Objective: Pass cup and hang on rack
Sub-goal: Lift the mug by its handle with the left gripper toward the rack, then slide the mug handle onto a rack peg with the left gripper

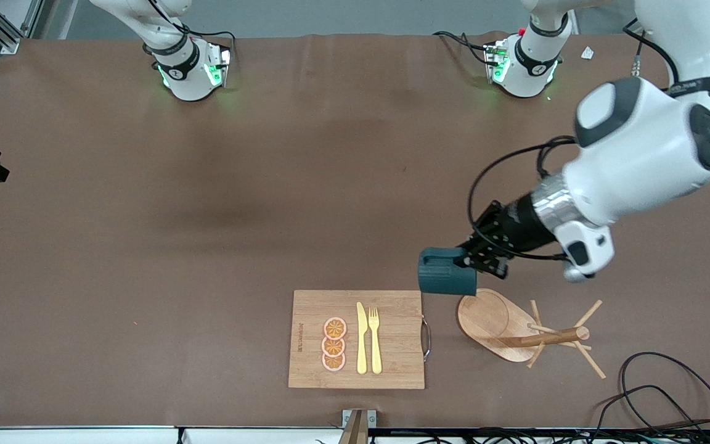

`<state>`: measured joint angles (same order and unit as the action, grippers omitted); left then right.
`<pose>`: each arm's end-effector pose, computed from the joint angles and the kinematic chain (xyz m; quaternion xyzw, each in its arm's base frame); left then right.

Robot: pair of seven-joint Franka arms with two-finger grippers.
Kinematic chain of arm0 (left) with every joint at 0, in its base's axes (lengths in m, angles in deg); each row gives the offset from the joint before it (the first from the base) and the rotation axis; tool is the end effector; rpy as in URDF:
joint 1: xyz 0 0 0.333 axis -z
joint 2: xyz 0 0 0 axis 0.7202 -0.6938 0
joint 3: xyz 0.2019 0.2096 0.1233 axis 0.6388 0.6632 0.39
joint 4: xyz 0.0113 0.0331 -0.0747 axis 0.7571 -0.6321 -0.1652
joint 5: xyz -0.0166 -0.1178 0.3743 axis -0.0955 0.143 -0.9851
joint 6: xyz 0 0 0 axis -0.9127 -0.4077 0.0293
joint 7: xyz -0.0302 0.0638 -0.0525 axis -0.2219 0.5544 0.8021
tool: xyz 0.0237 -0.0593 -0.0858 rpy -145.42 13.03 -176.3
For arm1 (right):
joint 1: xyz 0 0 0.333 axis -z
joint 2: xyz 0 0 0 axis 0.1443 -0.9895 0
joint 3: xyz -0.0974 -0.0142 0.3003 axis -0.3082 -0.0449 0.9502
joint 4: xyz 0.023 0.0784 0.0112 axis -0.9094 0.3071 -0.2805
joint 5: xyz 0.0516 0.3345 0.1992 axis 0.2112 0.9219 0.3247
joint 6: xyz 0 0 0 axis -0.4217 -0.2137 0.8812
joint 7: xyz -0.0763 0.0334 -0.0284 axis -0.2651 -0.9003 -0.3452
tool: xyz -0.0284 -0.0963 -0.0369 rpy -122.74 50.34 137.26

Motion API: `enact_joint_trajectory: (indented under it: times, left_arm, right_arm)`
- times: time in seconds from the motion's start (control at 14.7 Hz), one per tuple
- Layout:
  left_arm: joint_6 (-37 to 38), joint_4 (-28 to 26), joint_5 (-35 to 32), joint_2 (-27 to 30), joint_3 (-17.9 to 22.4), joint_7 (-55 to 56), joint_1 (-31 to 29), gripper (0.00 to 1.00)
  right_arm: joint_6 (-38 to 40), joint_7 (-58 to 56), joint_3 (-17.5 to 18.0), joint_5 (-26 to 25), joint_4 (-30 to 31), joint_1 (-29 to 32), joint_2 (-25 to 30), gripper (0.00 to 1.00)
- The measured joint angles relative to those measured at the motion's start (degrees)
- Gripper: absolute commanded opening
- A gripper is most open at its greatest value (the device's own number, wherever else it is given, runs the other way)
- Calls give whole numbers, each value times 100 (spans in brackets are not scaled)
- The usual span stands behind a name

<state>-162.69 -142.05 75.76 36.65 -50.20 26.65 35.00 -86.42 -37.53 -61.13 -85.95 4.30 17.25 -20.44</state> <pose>0.6747 -0.2436 0.5454 0.7620 0.5717 -0.1340 0.2731 0.5642 -0.0588 0.6628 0.9986 -0.0291 0.0437 0.0022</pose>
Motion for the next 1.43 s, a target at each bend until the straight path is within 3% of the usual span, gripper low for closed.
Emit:
enact_joint_trajectory:
  times: [0.34,0.68,1.43]
  left_arm:
    - [-72,-44,1057,-435,25,-1141,-594,0]
    - [-122,-51,1362,-833,29,-1601,-825,0]
    - [-124,-56,1553,-1043,31,-2445,-1131,0]
  right_arm:
    - [28,-6,17,1,0,-76,0,100]
    - [137,-9,13,1,1,-80,-3,100]
    - [178,-22,15,1,1,-94,-4,100]
